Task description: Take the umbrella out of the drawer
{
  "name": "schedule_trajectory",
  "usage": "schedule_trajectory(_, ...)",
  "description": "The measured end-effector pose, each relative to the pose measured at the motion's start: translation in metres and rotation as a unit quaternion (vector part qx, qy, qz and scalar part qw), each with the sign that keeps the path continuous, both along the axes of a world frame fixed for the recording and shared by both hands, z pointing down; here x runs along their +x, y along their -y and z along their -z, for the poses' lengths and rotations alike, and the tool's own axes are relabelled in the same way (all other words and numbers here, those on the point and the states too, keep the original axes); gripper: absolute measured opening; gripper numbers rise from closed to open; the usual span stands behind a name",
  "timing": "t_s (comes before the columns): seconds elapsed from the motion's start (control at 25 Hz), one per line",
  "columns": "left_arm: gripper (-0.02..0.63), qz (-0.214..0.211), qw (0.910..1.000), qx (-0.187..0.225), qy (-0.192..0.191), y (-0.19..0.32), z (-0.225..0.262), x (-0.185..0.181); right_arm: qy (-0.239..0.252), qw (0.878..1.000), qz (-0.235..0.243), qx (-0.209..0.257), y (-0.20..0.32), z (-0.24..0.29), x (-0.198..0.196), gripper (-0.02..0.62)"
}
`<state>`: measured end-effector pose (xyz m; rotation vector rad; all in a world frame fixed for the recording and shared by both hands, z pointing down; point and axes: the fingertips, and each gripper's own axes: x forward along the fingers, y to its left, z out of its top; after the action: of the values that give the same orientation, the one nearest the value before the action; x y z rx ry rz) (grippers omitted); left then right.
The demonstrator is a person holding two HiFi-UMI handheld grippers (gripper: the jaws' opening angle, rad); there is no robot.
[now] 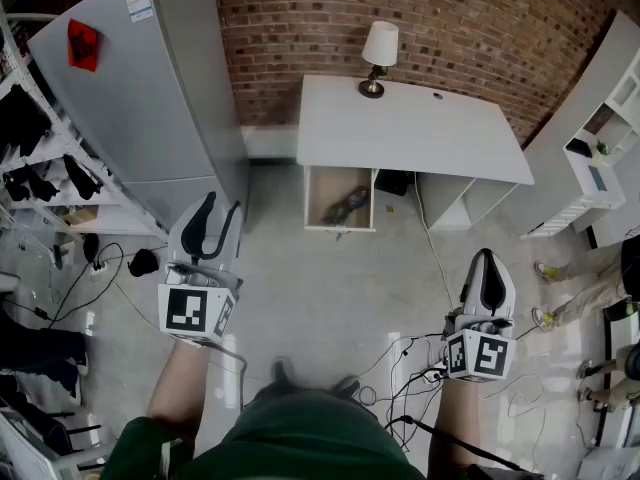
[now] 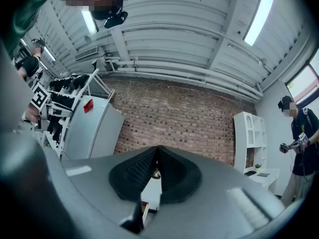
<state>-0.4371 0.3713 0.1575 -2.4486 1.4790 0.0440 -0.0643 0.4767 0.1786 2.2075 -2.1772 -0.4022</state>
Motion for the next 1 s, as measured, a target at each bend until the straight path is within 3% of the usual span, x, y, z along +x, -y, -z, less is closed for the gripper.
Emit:
schedule_trajectory(0.48, 0.155, -0.003, 1.0, -0.002, -0.005, 0.009, -0.011, -0.038, 0.016, 1.0, -0.014, 0.002, 0.005, 0.0, -0.028, 0.003)
schedule_trajectory(0.56, 0.154, -0.008, 0.9999, -0.003, -0.009, 0.013, -0.015, -0.051, 0.02, 0.999, -0.024, -0.014, 0.012, -0.002, -0.037, 0.123)
schedule_trajectory(0.64, 0.155, -0.012, 0.9999, -0.006, -0.011, 0.018, -0.017, -0.065, 0.032, 0.998, -0.034, -0.029, 0.018, -0.003, -0.046, 0.204)
schedule_trajectory(1.0, 0.155, -0.026, 0.9985, -0.045, -0.018, 0.039, -0.057, -0.096, 0.026, 0.997, -0.031, -0.071, 0.036, -0.027, -0.087, 0.219)
